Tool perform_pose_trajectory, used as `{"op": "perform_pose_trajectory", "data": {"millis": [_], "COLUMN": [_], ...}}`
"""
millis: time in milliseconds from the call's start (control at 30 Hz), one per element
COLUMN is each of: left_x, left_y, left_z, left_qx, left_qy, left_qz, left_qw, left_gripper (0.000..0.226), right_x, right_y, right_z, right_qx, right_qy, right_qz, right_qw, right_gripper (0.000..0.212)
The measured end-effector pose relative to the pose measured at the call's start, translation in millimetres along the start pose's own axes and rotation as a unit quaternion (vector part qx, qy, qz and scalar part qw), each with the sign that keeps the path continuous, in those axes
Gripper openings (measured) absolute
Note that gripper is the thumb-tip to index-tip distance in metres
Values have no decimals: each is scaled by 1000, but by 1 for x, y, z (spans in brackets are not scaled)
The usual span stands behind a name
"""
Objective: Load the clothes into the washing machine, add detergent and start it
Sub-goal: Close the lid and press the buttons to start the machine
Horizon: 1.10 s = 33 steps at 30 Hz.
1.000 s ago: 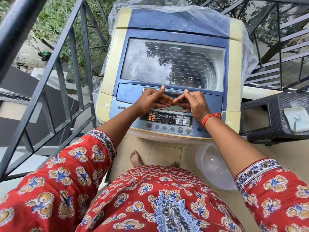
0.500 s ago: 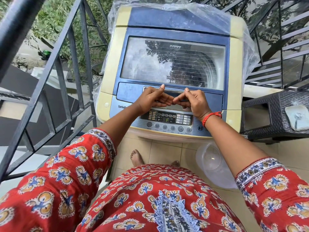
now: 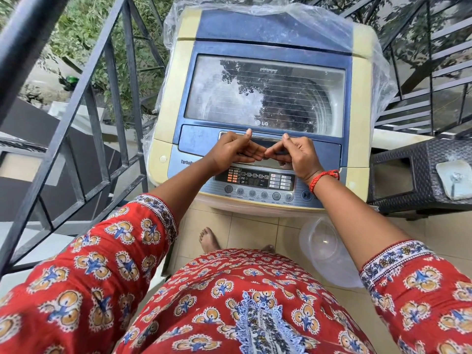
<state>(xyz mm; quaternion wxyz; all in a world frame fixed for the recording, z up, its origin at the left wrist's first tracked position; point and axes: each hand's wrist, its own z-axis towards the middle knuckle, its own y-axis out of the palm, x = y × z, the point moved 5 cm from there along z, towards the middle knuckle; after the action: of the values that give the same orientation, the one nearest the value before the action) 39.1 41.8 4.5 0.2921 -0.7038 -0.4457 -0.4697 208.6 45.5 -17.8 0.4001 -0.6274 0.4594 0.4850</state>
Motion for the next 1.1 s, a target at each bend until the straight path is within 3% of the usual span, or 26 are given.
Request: {"op": "perform_pose_trajectory", "data": {"millis": [1100], "left_x": [0], "left_y": [0], "left_z": [0], "left_qx": [5], "left_qy": [5], "left_qz": [10], "left_qw": [1000], "left_gripper": [59], "right_x": [-3], "right_y": [0], "right_z": [0], "right_qx": [6], "right_qy": [2], "right_qz": [11], "right_qw": [1000], "right_gripper": [50]}}
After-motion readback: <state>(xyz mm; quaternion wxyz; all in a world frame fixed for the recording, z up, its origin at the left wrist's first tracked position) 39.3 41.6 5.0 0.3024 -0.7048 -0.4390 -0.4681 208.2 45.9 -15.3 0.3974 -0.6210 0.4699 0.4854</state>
